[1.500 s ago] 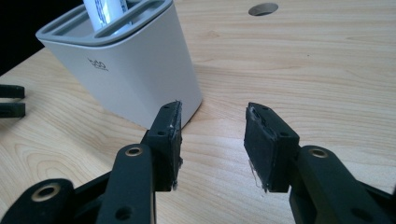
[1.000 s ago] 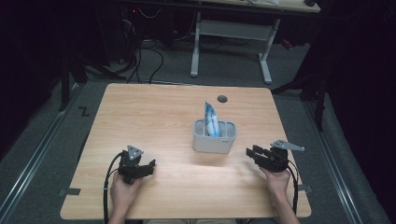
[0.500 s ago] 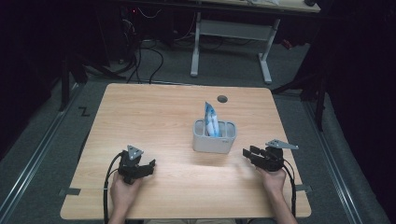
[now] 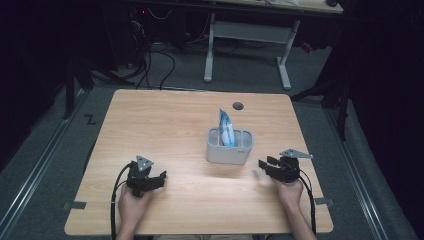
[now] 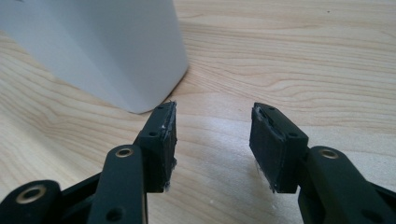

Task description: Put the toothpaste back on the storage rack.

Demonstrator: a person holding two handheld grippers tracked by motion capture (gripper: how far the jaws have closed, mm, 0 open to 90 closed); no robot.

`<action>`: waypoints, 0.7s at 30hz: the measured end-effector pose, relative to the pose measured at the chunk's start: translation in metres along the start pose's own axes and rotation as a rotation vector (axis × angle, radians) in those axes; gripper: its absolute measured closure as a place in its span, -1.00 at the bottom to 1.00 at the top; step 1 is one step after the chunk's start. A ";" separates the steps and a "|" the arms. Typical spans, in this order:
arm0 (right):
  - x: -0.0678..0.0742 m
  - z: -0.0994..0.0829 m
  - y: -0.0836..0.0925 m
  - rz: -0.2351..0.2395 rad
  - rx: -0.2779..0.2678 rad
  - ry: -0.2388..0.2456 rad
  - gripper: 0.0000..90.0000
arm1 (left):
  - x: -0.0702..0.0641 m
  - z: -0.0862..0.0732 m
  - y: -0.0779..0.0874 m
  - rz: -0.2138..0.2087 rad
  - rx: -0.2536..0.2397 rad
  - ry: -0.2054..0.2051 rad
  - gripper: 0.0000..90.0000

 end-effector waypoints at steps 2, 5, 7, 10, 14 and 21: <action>-0.001 -0.001 -0.002 -0.013 0.003 0.004 0.12 | 0.000 0.000 0.000 0.000 0.000 0.000 -0.44; -0.001 -0.002 -0.004 -0.029 0.013 0.012 0.12 | 0.000 0.000 0.000 0.000 0.000 -0.001 -0.44; -0.002 -0.002 -0.005 -0.038 0.015 0.023 0.12 | 0.000 0.000 0.000 0.000 0.000 0.000 -0.44; -0.003 -0.003 -0.006 -0.049 0.017 0.014 0.12 | 0.000 0.000 0.000 0.000 0.000 0.000 -0.44; -0.003 -0.003 -0.007 -0.060 0.018 0.020 0.12 | 0.000 0.000 0.000 0.000 0.000 0.000 -0.44; -0.002 -0.004 -0.010 -0.072 0.033 0.033 0.10 | 0.000 0.000 0.000 0.000 0.000 0.000 -0.44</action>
Point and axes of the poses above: each handheld gripper's, and its own axes: y roughly backward along the jaws, z roughly out of its top, x roughly to its left, the point moved 1 cm from there along -y, roughly forward along the jaws, and after that the axes turned 8 degrees about -x, right-handed, at the moved point
